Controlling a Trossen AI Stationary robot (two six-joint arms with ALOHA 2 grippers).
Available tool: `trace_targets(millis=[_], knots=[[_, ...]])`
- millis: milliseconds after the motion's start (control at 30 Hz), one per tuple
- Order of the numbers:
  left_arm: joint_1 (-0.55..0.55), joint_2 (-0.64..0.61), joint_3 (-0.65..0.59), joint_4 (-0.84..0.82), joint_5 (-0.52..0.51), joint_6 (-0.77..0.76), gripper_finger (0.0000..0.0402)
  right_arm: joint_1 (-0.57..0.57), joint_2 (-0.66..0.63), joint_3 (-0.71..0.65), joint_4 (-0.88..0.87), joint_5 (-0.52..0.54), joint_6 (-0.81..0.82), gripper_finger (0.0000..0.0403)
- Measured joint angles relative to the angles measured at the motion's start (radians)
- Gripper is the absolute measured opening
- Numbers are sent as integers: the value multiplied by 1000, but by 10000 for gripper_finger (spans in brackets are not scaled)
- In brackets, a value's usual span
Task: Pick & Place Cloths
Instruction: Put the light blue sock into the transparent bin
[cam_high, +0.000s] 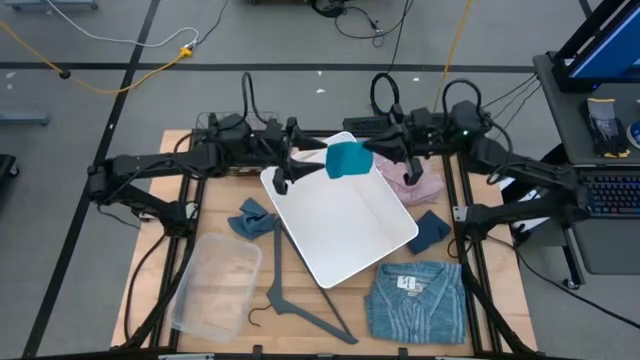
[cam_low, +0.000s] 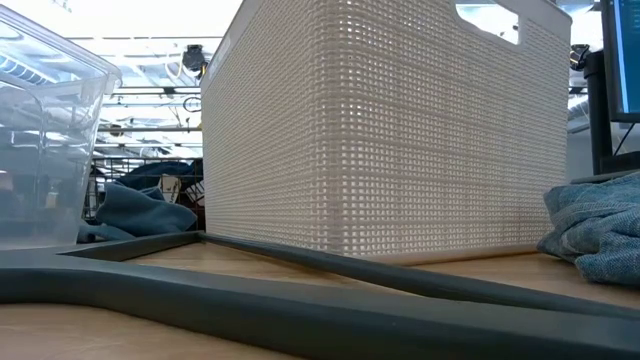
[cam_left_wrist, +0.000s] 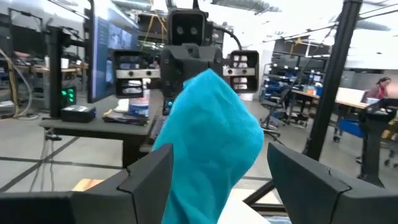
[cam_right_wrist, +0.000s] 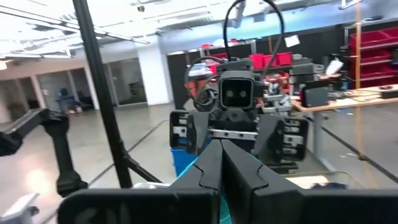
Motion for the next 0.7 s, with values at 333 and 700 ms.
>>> trace_targets(millis=[333, 700], knots=[[-31, 2, 0, -5, -31, 0, 265, 101, 76, 0, 105, 5, 43, 0], [-90, 2, 0, -3, -77, 22, 265, 167, 122, 0, 161, 11, 65, 0]])
